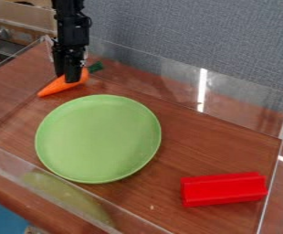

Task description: Put the carrot on the right side

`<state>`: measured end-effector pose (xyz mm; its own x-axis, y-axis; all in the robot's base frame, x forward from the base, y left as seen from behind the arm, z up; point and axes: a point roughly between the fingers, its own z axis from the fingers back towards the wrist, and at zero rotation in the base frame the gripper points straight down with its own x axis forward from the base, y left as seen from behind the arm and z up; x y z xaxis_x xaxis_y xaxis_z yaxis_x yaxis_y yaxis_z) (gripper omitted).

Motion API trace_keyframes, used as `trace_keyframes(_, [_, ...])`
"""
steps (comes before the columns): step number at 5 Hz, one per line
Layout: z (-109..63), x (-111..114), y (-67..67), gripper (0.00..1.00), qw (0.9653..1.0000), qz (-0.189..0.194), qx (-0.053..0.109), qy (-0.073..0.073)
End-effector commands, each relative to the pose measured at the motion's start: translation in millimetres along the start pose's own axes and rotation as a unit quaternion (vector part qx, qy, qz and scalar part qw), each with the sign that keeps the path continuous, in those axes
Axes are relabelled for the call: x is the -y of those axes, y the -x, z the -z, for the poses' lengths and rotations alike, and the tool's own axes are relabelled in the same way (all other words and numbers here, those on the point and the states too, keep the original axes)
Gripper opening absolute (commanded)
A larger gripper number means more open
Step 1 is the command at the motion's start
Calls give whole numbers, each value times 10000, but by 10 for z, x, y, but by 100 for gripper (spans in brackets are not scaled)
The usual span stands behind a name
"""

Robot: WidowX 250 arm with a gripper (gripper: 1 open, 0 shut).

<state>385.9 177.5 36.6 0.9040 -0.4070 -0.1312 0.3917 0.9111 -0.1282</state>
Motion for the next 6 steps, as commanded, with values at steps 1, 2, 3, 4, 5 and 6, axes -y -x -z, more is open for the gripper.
trace_keyframes(1, [6,-38,-107,0,9998,175,58,-2])
trace_keyframes(2, [109,-53,-105,100,9991,412,15,79])
trace_keyframes(3, [139,-8,-62,0,9975,692,-9,169])
trace_keyframes(4, [165,-28,29,100,9966,771,10,282])
trace_keyframes(5, [187,-52,118,100,9958,836,28,375])
trace_keyframes(6, [208,-90,205,100,9950,888,38,459])
